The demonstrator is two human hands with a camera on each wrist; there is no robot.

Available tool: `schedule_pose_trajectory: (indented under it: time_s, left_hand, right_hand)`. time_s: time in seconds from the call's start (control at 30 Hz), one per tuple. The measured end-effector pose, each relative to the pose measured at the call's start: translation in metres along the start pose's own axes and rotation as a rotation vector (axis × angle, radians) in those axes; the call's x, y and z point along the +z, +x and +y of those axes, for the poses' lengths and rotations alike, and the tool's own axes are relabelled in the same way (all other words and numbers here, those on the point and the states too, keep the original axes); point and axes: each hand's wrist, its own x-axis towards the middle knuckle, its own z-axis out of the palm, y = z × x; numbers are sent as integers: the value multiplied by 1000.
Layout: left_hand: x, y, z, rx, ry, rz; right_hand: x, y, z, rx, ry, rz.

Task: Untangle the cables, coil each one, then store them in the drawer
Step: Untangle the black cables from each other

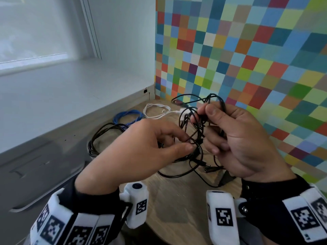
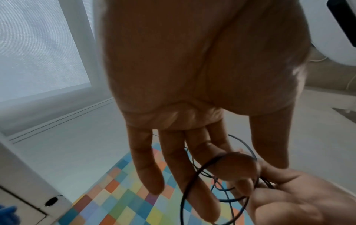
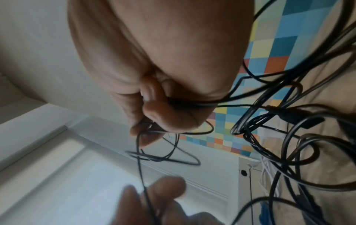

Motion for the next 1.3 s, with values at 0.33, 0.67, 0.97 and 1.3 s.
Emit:
schedule_pose_trajectory:
  time_s: [0.33,0.67,0.97,1.3]
  left_hand:
    - [-25,3,-24,-253,226,337]
    - [-33,4,-24,-220,-323,505]
    - [-12,-2,2,-130,-326,196]
    - [11,4,-2,42,154,286]
  right_hand:
    - [-39,3,-25,-176,188,145]
    - [-39,5,-20,-126,31,209]
    - [-5,2,-3,-89,-74,69]
    - [8,-3,3,-19,-69,-130]
